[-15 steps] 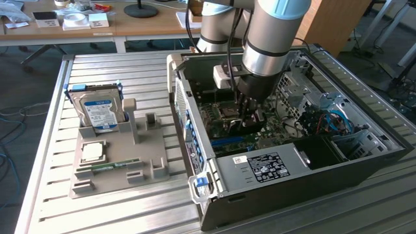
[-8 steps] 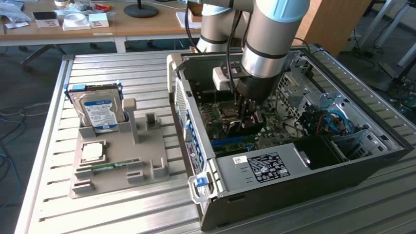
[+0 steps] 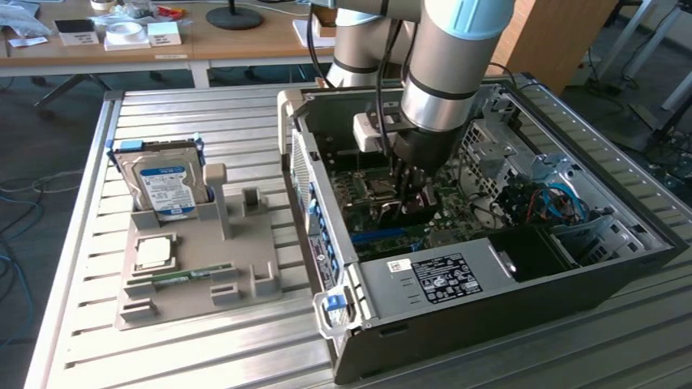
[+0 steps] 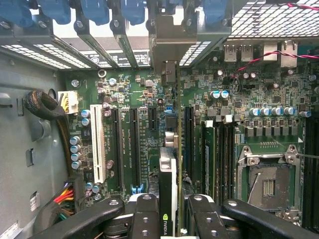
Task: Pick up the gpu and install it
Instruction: 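Insert the gpu into the slot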
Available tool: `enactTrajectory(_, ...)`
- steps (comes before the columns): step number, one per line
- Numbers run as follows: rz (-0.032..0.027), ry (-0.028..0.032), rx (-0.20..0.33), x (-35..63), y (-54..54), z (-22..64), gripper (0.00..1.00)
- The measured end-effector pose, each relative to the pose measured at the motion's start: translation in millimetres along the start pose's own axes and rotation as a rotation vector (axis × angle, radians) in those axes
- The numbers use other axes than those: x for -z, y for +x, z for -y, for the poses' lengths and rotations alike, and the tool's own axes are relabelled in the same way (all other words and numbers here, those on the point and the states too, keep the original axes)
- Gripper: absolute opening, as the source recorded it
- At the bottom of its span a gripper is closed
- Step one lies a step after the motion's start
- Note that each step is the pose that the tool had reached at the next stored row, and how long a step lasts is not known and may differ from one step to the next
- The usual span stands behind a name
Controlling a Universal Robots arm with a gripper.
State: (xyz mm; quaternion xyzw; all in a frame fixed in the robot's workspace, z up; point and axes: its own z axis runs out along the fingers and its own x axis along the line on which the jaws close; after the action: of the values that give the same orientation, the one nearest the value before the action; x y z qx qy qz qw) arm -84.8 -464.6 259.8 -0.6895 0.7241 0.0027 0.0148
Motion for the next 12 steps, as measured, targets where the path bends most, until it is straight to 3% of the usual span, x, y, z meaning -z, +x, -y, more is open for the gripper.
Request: enactTrajectory(12,-0.0001,0.0000,0.000,-0.2,0.1,-2.4,0.27)
